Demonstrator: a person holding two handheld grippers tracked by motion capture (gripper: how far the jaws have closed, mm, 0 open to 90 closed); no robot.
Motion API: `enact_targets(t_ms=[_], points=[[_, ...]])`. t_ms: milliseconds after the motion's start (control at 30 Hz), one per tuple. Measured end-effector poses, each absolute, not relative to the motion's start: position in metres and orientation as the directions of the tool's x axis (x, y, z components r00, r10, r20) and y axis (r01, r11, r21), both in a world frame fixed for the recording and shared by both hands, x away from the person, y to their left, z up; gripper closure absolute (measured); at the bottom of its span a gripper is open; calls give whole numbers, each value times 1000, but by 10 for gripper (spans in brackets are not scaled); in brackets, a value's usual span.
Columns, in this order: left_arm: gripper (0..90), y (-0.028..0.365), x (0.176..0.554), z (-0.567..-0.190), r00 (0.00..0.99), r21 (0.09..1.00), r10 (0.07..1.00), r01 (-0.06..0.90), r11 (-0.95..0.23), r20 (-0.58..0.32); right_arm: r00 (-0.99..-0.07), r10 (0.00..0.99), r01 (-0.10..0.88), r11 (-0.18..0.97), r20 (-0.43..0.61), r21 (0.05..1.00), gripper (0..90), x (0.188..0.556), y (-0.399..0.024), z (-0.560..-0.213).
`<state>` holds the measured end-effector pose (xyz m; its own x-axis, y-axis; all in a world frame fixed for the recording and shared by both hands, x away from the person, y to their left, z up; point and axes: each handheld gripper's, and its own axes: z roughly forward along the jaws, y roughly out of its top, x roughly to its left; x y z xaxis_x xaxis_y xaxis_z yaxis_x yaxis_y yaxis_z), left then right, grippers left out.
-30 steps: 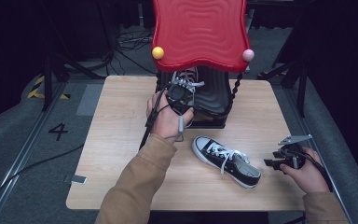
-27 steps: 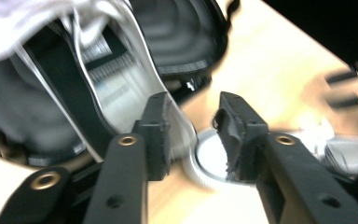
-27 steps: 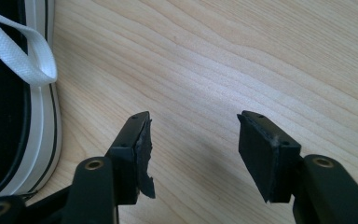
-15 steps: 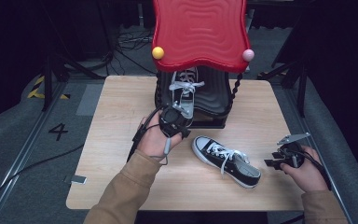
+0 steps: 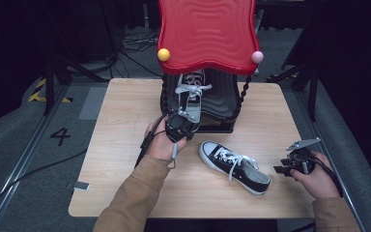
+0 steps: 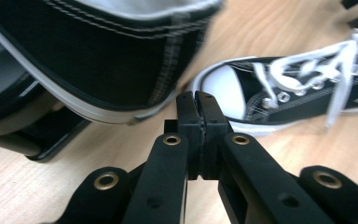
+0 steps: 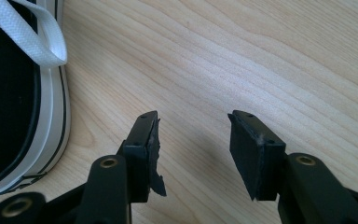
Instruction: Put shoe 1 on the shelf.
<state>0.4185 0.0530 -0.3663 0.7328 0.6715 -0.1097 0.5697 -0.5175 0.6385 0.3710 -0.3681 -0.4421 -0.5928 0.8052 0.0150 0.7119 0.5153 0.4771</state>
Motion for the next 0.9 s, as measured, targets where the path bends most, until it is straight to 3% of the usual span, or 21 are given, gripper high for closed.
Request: enact_targets(t_ms=[600, 667, 733, 900], points=[[900, 25, 430, -356, 738, 699, 668, 530, -480, -100, -597, 802, 712, 520, 17, 472, 513, 371, -366, -443], [900, 22, 439, -355, 694, 696, 717, 547, -466, -65, -599, 800, 709, 522, 15, 474, 513, 371, -366, -443], [900, 24, 445, -358, 699, 693, 706, 566, -446, -117, -600, 800, 707, 522, 15, 477, 513, 371, -367, -443], [900, 18, 447, -357, 695, 699, 713, 555, -450, -92, -598, 802, 710, 520, 15, 475, 512, 371, -368, -444]])
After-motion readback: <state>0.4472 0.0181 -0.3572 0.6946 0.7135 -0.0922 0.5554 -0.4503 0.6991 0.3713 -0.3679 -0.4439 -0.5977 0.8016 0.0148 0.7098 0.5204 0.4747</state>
